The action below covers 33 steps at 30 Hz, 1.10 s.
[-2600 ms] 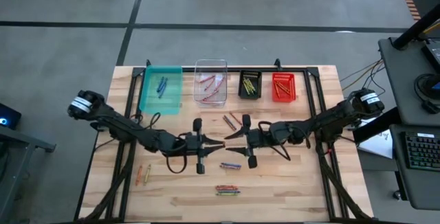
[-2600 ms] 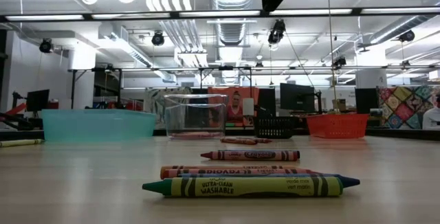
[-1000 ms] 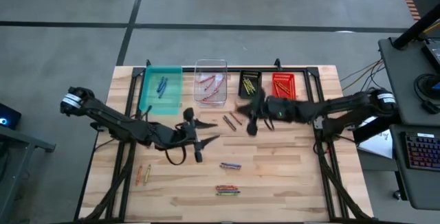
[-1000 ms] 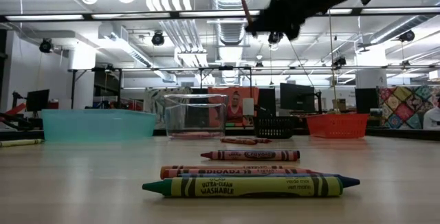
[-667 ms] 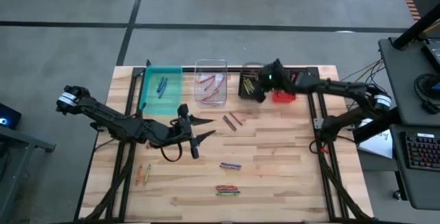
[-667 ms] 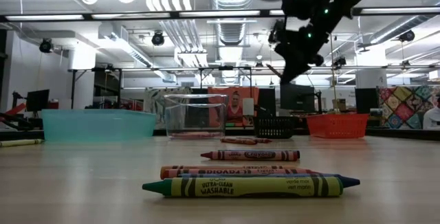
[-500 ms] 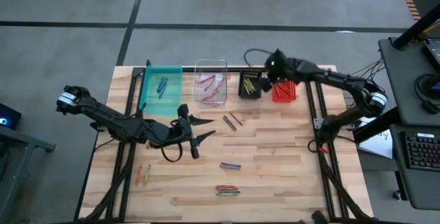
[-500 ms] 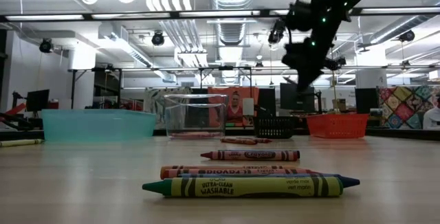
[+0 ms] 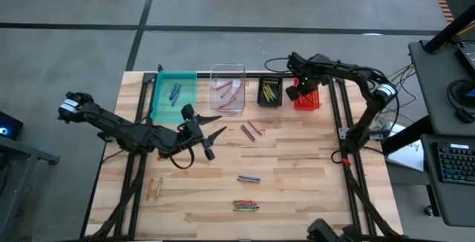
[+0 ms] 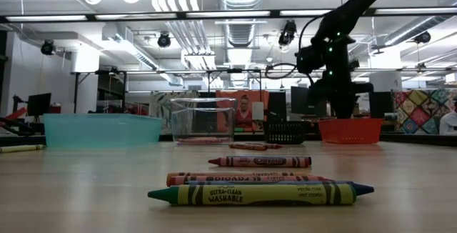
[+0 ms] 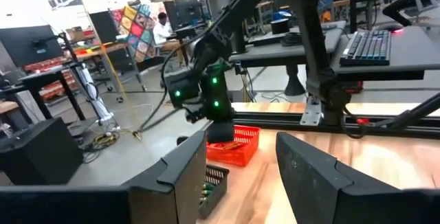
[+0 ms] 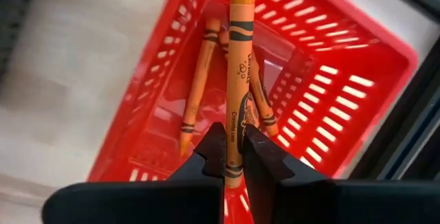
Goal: Sort crayons
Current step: Put the orange crayon into the orange bin
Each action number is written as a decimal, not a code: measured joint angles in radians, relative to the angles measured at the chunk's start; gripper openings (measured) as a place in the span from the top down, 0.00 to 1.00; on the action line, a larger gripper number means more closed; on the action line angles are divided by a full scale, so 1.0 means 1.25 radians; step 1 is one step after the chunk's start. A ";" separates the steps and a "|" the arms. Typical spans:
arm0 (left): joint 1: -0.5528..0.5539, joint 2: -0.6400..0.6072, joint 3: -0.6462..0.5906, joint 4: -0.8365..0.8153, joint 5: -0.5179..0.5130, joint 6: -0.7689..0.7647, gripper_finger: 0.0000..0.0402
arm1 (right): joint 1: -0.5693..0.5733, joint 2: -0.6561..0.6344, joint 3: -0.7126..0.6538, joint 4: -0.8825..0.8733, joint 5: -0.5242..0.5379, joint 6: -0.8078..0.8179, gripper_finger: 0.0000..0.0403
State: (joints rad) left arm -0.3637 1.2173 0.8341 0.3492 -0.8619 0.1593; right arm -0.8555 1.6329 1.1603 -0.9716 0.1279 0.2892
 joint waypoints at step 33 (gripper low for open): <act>0.005 -0.002 0.000 -0.014 -0.018 0.013 0.60 | 0.002 0.055 -0.029 -0.002 0.065 0.168 0.96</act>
State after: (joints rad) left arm -0.3580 1.2152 0.8337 0.3319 -0.8847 0.1753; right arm -0.8536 1.7012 1.1234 -0.9747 0.2089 0.4987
